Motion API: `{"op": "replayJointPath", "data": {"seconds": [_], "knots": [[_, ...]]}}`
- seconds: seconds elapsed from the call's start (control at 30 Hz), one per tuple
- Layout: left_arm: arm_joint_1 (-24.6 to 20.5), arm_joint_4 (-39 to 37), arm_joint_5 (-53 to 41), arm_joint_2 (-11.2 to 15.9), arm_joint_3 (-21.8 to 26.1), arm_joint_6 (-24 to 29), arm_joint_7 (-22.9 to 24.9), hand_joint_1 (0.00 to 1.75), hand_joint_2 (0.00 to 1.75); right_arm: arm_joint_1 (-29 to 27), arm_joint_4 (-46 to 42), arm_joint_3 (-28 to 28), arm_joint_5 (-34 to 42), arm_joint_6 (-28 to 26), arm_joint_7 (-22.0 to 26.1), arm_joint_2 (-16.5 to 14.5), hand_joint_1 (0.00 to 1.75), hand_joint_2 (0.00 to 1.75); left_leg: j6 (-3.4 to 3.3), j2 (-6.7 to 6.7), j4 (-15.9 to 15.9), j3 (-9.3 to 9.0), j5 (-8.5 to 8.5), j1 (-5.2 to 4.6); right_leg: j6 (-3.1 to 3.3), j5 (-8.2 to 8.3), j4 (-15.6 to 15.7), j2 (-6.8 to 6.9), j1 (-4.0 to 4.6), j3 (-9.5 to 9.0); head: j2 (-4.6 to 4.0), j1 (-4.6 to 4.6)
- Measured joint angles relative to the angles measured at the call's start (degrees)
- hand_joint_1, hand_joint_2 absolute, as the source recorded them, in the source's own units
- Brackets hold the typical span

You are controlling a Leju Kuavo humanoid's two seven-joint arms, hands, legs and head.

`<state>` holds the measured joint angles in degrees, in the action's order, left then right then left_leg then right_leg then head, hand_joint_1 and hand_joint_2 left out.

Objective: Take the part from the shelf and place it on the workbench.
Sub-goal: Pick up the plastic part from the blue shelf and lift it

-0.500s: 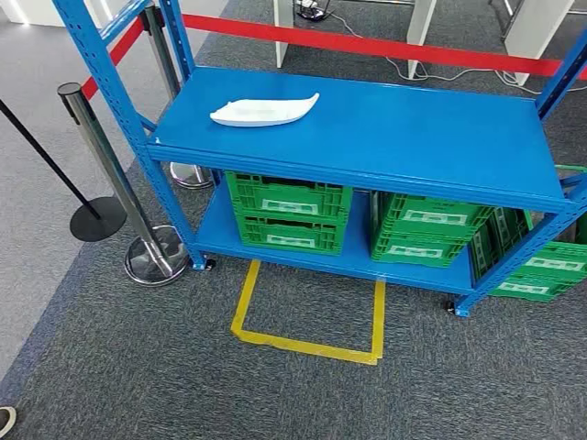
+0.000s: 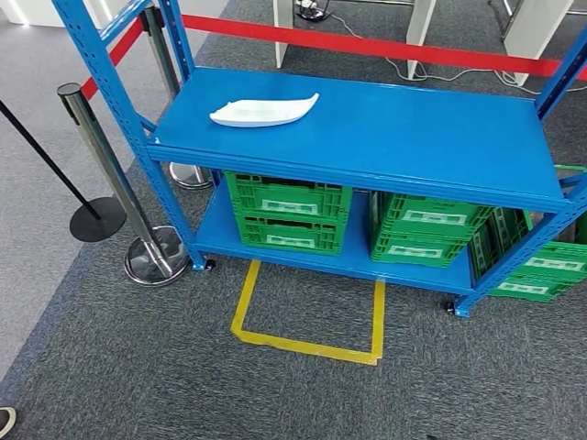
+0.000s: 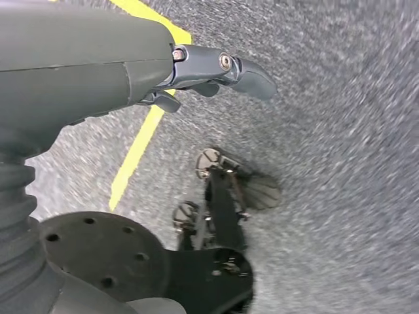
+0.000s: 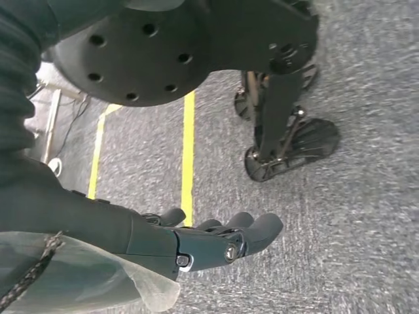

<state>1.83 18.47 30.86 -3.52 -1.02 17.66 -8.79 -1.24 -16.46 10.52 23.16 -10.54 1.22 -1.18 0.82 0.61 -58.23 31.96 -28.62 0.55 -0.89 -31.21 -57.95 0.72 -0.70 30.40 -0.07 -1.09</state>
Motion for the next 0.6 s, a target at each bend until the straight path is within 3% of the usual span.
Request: {"op": "replayJointPath", "data": {"seconds": [0.47, 0.5, 0.6], "knots": [[-2.0, -2.3, 9.9, -1.4, -0.7, 5.2, -4.5, 0.0, 1.75, 2.2, 2.5, 4.2, 8.1, -3.5, 2.6, -0.5, 0.0, 1.75, 0.0, 0.0, 0.0, -0.02, 0.0, 0.0, 0.0, 0.0, 0.0, 0.0, 0.0, -0.01, 0.01, 0.01], [-2.1, -2.3, 10.0, -1.4, -0.7, 5.2, -4.5, 0.0, 1.31, 2.3, 2.6, 4.3, 8.1, -3.5, 2.6, -0.5, 0.0, 1.75, 0.0, 0.0, 0.0, -0.02, 0.0, 0.0, 0.0, 0.0, 0.0, 0.0, 0.0, -0.02, 0.0, 0.01], [-2.2, -2.5, 10.0, -1.5, -0.7, 5.3, -4.7, 0.0, 0.0, 2.3, 2.8, 4.5, 8.1, -3.5, 2.7, -0.5, 0.0, 0.44, 0.0, 0.0, 0.0, -0.02, 0.0, 0.0, 0.0, 0.0, 0.0, 0.0, 0.0, -0.01, -0.01, 0.01]]}}
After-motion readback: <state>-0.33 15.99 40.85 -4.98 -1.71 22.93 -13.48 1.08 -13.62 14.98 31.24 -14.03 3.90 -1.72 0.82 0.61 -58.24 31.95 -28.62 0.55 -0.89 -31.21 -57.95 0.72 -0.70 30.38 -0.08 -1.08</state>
